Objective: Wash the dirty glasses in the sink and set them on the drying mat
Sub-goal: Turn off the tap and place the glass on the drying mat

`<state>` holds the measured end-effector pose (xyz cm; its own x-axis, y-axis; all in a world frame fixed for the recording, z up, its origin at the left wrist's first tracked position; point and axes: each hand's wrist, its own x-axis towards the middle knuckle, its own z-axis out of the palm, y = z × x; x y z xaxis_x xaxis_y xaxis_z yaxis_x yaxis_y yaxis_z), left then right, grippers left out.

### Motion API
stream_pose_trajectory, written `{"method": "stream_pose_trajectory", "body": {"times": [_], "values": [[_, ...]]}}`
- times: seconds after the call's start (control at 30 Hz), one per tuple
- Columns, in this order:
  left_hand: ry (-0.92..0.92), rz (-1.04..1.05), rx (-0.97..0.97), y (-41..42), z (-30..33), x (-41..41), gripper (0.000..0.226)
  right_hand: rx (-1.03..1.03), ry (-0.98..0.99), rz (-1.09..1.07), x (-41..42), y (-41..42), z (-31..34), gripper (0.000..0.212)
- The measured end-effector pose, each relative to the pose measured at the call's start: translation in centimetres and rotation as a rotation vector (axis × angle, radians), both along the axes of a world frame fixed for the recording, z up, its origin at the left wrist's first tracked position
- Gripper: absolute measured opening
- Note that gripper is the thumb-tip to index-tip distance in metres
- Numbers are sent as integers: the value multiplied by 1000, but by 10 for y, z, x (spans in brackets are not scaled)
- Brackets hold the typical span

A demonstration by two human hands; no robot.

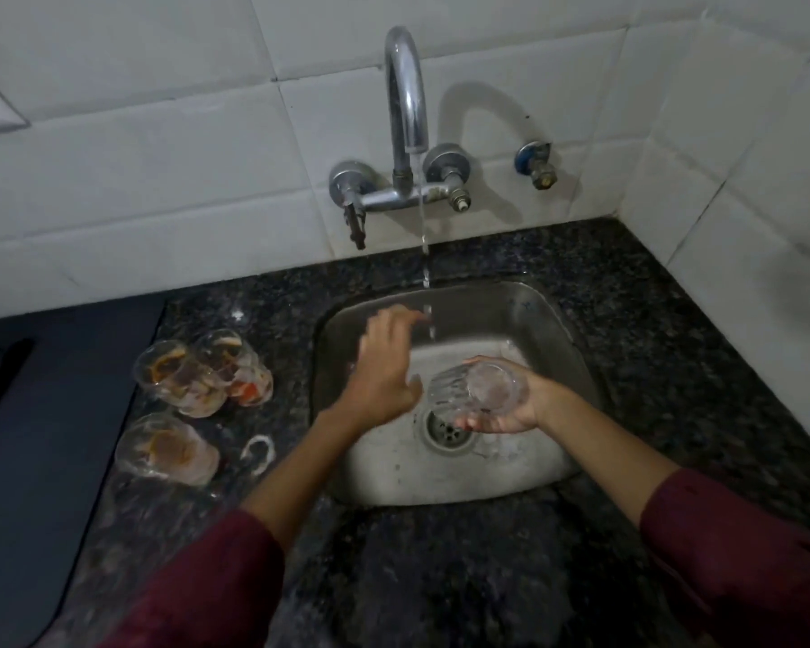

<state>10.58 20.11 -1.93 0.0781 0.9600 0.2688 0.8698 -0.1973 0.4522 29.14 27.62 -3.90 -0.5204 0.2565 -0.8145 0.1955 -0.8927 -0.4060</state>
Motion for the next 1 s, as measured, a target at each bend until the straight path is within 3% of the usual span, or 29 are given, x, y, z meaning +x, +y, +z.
{"method": "stream_pose_trajectory", "body": {"times": [0.07, 0.13, 0.23, 0.27, 0.47, 0.57, 0.63, 0.73, 0.87, 1.0], "values": [[-104, -274, -288, -18, -8, 2, 88, 20, 12, 18, -14, -9, 2, 37], [-249, -272, -380, -23, -8, 0, 100, 20, 43, -3, -27, -18, 12, 36], [-348, -164, -246, -25, -4, -10, 91, 49, 140, -47, -40, -22, 25, 32], [-368, -130, -206, -27, -1, -15, 89, 82, 167, -18, -45, -21, 30, 40], [-570, 55, -56, -33, 23, -46, 74, 442, 16, 269, -75, -8, 84, 52], [-684, 151, -2, -33, 51, -83, 73, 580, 211, 244, -110, -2, 120, 37], [-765, 237, 40, -38, 74, -121, 70, 648, 396, 314, -146, -2, 141, 49], [-786, 357, 129, -55, 107, -188, 66, 1000, 437, 506, -220, -17, 165, 60], [-822, 424, 204, -94, 131, -283, 58, 1694, 127, 596, -337, -63, 188, 79], [-875, 491, 201, -150, 136, -369, 59, 1863, 76, 570, -451, -108, 186, 80]]}}
